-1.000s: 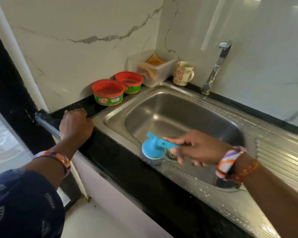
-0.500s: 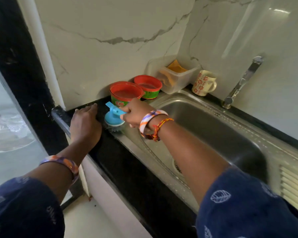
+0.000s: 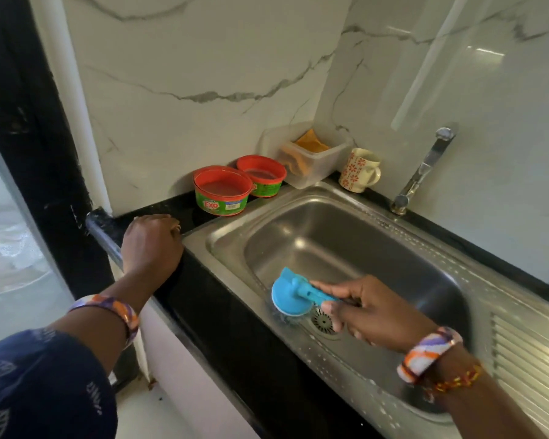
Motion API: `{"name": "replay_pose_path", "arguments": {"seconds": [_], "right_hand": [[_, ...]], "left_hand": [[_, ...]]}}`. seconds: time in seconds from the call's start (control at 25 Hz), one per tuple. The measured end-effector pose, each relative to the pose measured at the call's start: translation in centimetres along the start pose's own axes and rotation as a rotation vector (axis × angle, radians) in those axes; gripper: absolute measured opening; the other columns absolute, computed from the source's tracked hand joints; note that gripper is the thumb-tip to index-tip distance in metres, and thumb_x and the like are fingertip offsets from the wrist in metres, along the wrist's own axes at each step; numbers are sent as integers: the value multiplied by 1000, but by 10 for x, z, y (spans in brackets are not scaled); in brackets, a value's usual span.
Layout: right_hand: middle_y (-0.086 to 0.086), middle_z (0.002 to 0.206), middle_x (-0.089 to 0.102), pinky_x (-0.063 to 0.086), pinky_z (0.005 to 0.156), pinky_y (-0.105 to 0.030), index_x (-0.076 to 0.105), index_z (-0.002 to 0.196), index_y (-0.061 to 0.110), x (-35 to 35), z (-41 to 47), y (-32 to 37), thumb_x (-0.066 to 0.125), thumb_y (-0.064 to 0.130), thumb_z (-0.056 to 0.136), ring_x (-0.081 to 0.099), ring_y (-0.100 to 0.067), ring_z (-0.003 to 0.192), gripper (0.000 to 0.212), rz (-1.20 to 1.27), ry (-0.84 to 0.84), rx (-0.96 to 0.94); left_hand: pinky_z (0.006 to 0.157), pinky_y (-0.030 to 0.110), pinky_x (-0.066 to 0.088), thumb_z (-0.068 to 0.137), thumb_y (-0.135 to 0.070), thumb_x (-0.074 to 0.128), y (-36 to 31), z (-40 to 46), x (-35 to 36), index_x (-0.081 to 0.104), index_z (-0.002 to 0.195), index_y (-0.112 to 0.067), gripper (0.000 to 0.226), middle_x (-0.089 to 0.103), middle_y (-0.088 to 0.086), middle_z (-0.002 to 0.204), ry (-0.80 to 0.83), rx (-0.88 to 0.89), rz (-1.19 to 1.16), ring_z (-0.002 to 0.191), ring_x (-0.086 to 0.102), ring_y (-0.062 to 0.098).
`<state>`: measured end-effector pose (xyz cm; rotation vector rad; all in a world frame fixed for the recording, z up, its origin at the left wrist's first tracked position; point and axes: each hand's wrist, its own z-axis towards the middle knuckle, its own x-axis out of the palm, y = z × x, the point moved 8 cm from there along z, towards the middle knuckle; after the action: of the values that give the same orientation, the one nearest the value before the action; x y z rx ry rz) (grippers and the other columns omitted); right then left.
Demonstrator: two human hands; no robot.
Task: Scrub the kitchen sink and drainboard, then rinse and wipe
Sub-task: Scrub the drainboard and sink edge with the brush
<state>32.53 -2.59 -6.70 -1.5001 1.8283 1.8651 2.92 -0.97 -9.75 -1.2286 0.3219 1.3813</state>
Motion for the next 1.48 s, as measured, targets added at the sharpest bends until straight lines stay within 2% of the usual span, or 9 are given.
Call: {"name": "replay_pose_path", "arguments": {"seconds": [0.12,0.36,0.48,0.76,1.04,1.12,1.24,1.36,1.48], "right_hand": [[12,50,41,31,44,-9,59,126,20,10,56,27,46,19,97,42,4,37,32,-180,-97,-57],[0,51,42,26,35,-13,64,111,6,31,149,57,44,24,98,35,-1,29,30,-24,-31,49],[-1,46,42,19,31,-4,57,104,23,26,118,26,45,30,98,25,0,25,15,315,229,323],[0,43,42,19,29,-4,54,97,20,-11,3,-51,43,35,96,23,1,26,18,347,403,628],[-1,50,40,18,26,-4,47,98,22,25,114,26,39,32,100,24,1,21,13,273,283,458],[-3,61,39,20,25,-6,47,94,15,26,145,52,43,24,99,32,-1,20,11,270,126,371],[-5,64,50,34,39,-16,57,90,14,20,152,64,46,22,97,52,-20,50,16,29,-102,153],[-13,97,67,45,73,-31,64,110,14,34,121,64,38,27,100,61,-31,92,31,-357,-209,-81],[-6,80,66,36,65,-25,63,117,16,28,90,47,37,26,100,61,-26,84,32,-300,-222,-83]], "left_hand": [[84,39,47,87,-3,54,3,1,2,73,90,-1,19,70,17,103,-3,-14,-16,97,61,35],[93,39,43,82,1,56,7,8,11,72,95,-2,21,69,15,109,26,7,45,104,60,34],[95,38,42,81,2,58,7,6,10,73,95,-2,22,68,14,111,37,6,43,107,59,33],[97,41,43,84,-1,56,4,3,6,70,103,-4,24,66,15,114,51,-34,61,110,57,33],[102,41,38,83,-2,59,5,5,10,69,107,-3,26,63,14,121,59,-15,61,117,53,31],[101,40,38,83,-1,56,5,5,10,70,103,-2,25,65,14,118,38,-19,61,115,54,32],[102,39,37,85,-2,54,3,7,11,69,106,-2,26,64,14,120,51,-14,76,117,53,31],[104,41,37,85,-5,56,7,6,9,68,107,-3,25,63,15,121,71,-20,81,118,52,31],[101,43,40,85,-3,55,3,3,6,68,106,-1,25,64,18,117,57,-38,70,114,55,34]]}}
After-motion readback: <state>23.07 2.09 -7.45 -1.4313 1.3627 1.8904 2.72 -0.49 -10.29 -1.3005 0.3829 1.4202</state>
